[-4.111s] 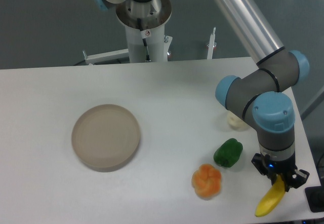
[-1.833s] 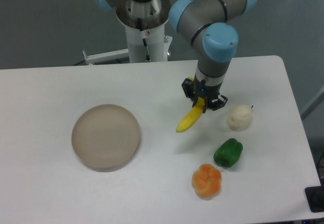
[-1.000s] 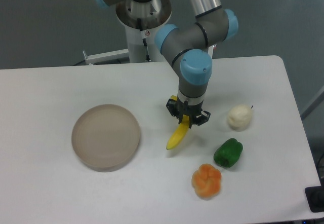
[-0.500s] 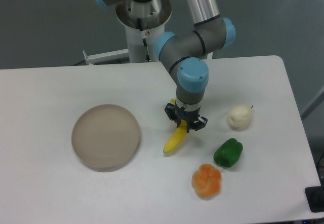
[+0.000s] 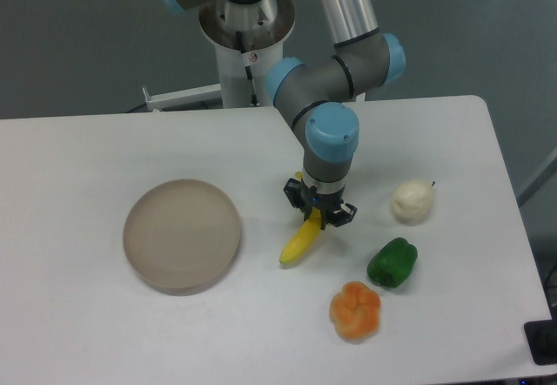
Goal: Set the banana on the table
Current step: 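Lower the banana onto the table between the plate and pepper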
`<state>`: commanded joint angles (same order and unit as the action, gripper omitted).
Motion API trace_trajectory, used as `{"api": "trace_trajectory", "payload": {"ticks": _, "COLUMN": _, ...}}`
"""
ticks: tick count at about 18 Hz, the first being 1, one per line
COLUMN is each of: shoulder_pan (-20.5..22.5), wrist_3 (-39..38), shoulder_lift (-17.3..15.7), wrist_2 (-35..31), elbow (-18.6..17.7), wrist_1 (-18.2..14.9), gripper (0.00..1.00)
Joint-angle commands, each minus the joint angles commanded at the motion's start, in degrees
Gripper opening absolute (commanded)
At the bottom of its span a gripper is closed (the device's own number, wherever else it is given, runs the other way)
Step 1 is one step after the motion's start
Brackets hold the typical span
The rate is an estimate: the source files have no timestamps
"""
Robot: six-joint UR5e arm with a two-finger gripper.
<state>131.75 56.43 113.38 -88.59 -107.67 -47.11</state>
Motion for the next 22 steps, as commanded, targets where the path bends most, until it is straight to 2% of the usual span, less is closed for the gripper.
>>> {"api": "trace_trajectory", "payload": {"ticks": 22, "shoulder_pan": 0.00, "wrist_3": 0.17, "shoulder_lift": 0.97, "wrist_2": 0.00, "elbow": 0.35, "wrist_1": 0.00, "gripper": 0.27}}
